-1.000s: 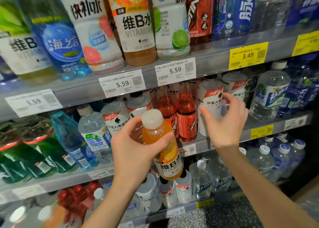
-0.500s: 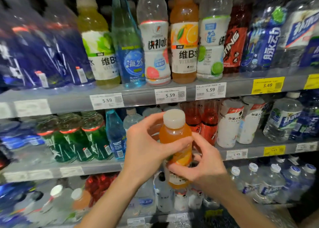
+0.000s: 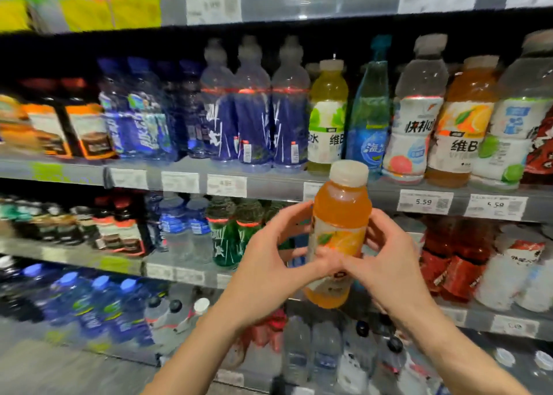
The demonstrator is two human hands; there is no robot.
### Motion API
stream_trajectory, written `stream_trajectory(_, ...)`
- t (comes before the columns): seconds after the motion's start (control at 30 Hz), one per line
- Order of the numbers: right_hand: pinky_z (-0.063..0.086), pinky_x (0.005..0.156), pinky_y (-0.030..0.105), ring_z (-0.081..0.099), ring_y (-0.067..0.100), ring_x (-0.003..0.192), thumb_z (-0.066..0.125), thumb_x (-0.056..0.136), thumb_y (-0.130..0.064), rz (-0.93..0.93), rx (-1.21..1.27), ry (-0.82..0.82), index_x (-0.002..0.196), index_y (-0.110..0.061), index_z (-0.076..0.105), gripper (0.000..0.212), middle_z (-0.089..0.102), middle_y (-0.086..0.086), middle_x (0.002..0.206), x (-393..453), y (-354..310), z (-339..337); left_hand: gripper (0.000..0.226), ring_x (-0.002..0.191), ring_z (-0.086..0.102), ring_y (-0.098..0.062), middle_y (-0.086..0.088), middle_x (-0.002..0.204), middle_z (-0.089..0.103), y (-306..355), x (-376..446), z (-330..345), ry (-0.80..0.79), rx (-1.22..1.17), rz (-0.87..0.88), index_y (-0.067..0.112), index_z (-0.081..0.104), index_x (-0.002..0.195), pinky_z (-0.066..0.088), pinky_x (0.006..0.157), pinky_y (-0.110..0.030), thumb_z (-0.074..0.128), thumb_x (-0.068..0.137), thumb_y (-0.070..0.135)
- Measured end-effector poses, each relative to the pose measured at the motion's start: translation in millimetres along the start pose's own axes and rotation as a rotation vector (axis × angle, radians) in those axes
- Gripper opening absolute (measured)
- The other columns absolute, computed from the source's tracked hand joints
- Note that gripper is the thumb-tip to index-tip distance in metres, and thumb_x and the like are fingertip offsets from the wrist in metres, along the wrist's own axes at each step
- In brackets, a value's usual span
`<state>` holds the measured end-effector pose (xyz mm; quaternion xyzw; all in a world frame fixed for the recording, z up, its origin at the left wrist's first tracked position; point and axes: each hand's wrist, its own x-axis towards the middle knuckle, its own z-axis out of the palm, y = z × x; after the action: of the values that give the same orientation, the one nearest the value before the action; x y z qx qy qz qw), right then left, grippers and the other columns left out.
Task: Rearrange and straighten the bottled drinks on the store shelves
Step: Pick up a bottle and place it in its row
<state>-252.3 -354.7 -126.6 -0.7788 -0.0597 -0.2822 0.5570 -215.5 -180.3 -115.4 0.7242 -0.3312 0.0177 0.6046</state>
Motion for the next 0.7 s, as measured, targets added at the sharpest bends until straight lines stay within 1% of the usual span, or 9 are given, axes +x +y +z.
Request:
stream_trajectory(0.03, 0.051, 0.074, 0.012, 0.07, 0.0, 0.089, 0.095, 0.057, -0.021, -0.007, 0.017, -0.004, 0.104, -0.026, 0.067, 0.055, 0.075, -0.015, 0.096, 3.9, -5.3, 7.2, 0.066, 0.12, 0.058, -0.002, 0.017, 0.127, 0.063, -2.3, -4.4, -9.6, 0.006, 0.002, -0.017, 0.027, 0.054, 0.134, 0.053, 0.09, -0.022, 0.083, 0.075, 0.02)
stream_trajectory(0.07, 0.05, 0.072, 0.011, 0.07, 0.0, 0.086, 0.093, 0.057, -0.023, -0.005, 0.04, -0.011, 0.102, -0.025, 0.067, 0.053, 0.075, -0.015, 0.094, 6.8, -10.7, 14.3, 0.066, 0.119, 0.058, -0.002, 0.017, 0.126, 0.064, -4.1, -8.6, -18.4, 0.014, 0.006, -0.032, 0.027, 0.054, 0.134, 0.054, 0.091, -0.023, 0.084, 0.075, 0.022)
stream_trajectory(0.17, 0.052, 0.073, 0.015, 0.071, 0.004, 0.086, 0.088, 0.053, -0.031, -0.001, 0.089, -0.033, 0.102, -0.023, 0.067, 0.054, 0.076, -0.011, 0.095, 12.9, -23.2, 36.6, 0.061, 0.118, 0.058, 0.003, 0.022, 0.122, 0.065, -8.9, -20.0, -41.3, 0.03, 0.035, -0.07, 0.032, 0.056, 0.13, 0.053, 0.093, -0.025, 0.083, 0.076, 0.025)
stream_trajectory(0.3, 0.053, 0.075, 0.016, 0.071, 0.006, 0.089, 0.089, 0.053, -0.031, 0.001, 0.081, -0.074, 0.105, -0.023, 0.067, 0.057, 0.075, -0.009, 0.097, 13.9, -28.9, 62.2, 0.059, 0.12, 0.057, 0.001, 0.021, 0.124, 0.064, -18.5, -35.2, -62.7, 0.042, 0.068, -0.111, 0.037, 0.055, 0.128, 0.052, 0.097, -0.032, 0.083, 0.078, 0.026)
stream_trajectory(0.4, 0.054, 0.075, 0.017, 0.07, 0.004, 0.089, 0.09, 0.053, -0.03, 0.017, 0.07, -0.094, 0.103, -0.025, 0.066, 0.056, 0.075, -0.012, 0.098, 12.7, -32.2, 78.7, 0.061, 0.118, 0.057, 0.003, 0.025, 0.123, 0.062, -26.6, -45.0, -73.8, 0.054, 0.078, -0.123, 0.04, 0.054, 0.127, 0.051, 0.094, -0.022, 0.084, 0.078, 0.023)
stream_trajectory(0.47, 0.055, 0.077, 0.022, 0.07, 0.005, 0.091, 0.089, 0.052, -0.034, 0.033, 0.075, -0.102, 0.104, -0.026, 0.066, 0.057, 0.075, -0.012, 0.099, 11.2, -32.9, 89.5, 0.062, 0.116, 0.057, 0.006, 0.029, 0.121, 0.062, -31.4, -50.3, -79.6, 0.07, 0.089, -0.129, 0.042, 0.052, 0.126, 0.05, 0.091, -0.017, 0.084, 0.077, 0.02)
stream_trajectory(0.53, 0.056, 0.079, 0.026, 0.071, 0.006, 0.092, 0.09, 0.053, -0.033, 0.049, 0.074, -0.107, 0.104, -0.026, 0.066, 0.058, 0.075, -0.011, 0.1, 9.6, -32.4, 99.5, 0.064, 0.116, 0.057, 0.005, 0.029, 0.12, 0.062, -37.3, -54.4, -84.1, 0.088, 0.102, -0.131, 0.043, 0.052, 0.125, 0.049, 0.09, -0.015, 0.085, 0.076, 0.021)
stream_trajectory(0.6, 0.057, 0.078, 0.027, 0.071, 0.004, 0.09, 0.093, 0.054, -0.027, 0.062, 0.067, -0.115, 0.103, -0.027, 0.065, 0.056, 0.075, -0.013, 0.099, 7.4, -32.5, 107.5, 0.065, 0.115, 0.057, 0.004, 0.028, 0.12, 0.062, -41.7, -57.1, -87.6, 0.098, 0.1, -0.14, 0.043, 0.051, 0.125, 0.048, 0.09, -0.014, 0.086, 0.075, 0.022)
stream_trajectory(0.7, 0.058, 0.08, 0.029, 0.071, 0.003, 0.089, 0.095, 0.055, -0.021, 0.078, 0.047, -0.114, 0.101, -0.029, 0.065, 0.056, 0.074, -0.015, 0.097, 4.9, -34.0, 112.9, 0.065, 0.114, 0.059, 0.002, 0.025, 0.119, 0.064, -44.8, -56.9, -90.1, 0.102, 0.101, -0.134, 0.042, 0.053, 0.124, 0.049, 0.09, -0.017, 0.087, 0.073, 0.023)
